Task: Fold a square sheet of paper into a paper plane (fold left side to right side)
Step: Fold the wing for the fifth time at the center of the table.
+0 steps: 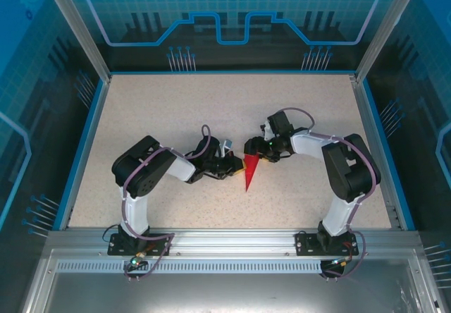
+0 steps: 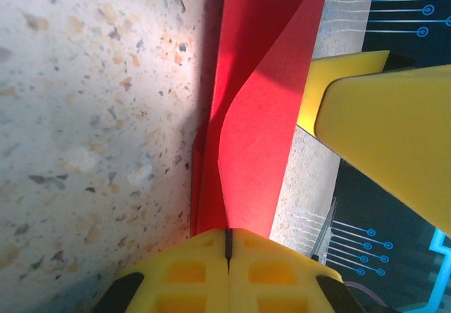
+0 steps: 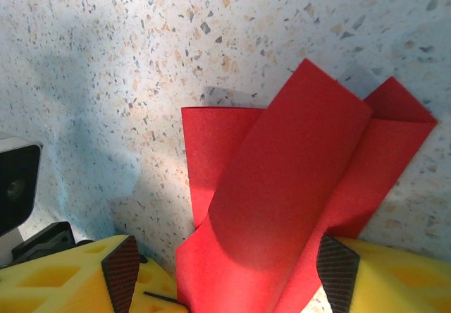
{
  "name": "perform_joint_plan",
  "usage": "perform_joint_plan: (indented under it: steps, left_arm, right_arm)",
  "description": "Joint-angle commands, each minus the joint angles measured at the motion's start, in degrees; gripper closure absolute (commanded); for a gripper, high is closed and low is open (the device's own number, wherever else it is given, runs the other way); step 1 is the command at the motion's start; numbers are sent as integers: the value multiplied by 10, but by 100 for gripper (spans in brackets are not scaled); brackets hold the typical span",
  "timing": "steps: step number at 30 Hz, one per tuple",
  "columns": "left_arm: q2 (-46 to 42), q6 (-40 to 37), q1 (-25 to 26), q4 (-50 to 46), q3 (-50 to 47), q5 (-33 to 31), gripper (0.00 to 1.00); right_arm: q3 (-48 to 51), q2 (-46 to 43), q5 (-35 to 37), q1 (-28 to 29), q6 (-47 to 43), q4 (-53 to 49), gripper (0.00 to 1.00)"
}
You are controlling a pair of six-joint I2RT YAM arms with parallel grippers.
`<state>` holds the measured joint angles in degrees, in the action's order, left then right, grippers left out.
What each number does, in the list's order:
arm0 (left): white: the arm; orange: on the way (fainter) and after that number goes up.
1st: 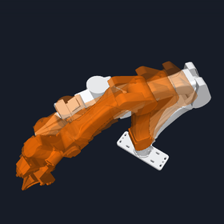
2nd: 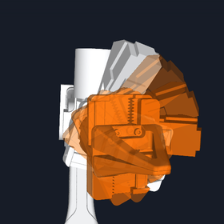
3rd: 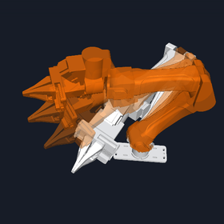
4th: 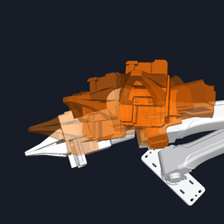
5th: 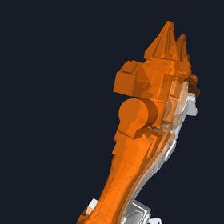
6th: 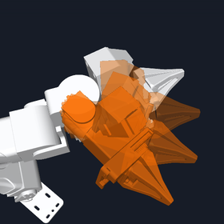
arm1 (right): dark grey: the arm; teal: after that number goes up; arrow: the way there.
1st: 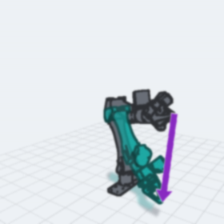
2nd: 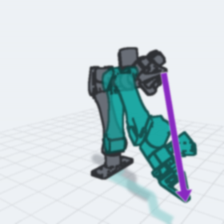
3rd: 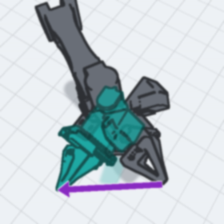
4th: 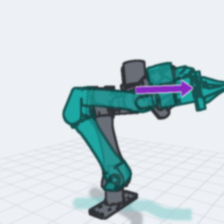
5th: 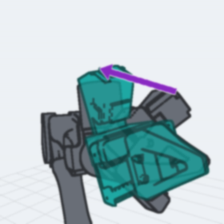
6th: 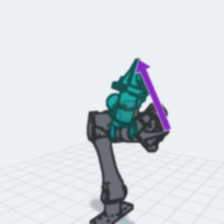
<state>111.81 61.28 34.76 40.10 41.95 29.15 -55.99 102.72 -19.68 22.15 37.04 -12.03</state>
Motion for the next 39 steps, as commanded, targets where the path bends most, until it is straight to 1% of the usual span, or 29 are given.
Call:
perform_joint_plan:
  steps: [1, 18, 22, 32, 35, 39]
  left_arm:
    - [11, -20, -6, -14, 16, -8, 100]
    - [42, -17, -5, -6, 30, 6, 100]
    - [52, -11, -5, -1, 21, 1, 100]
    - [60, -13, -5, -14, 12, -11, 100]
    - [61, -13, -4, -13, 16, -6, 100]
    - [59, -17, -4, -12, 24, 1, 100]
  right_arm:
    - [2, 30, 19, 15, -12, -34, 27]
    - [0, 27, 13, 21, -12, -27, 27]
    - [9, -3, 17, 18, -15, -15, 27]
    - [42, -103, 40, -2, -25, -25, 24]
    - [53, -116, 20, -2, -24, -9, 27]
    - [53, -109, -12, 0, -17, 15, 43]
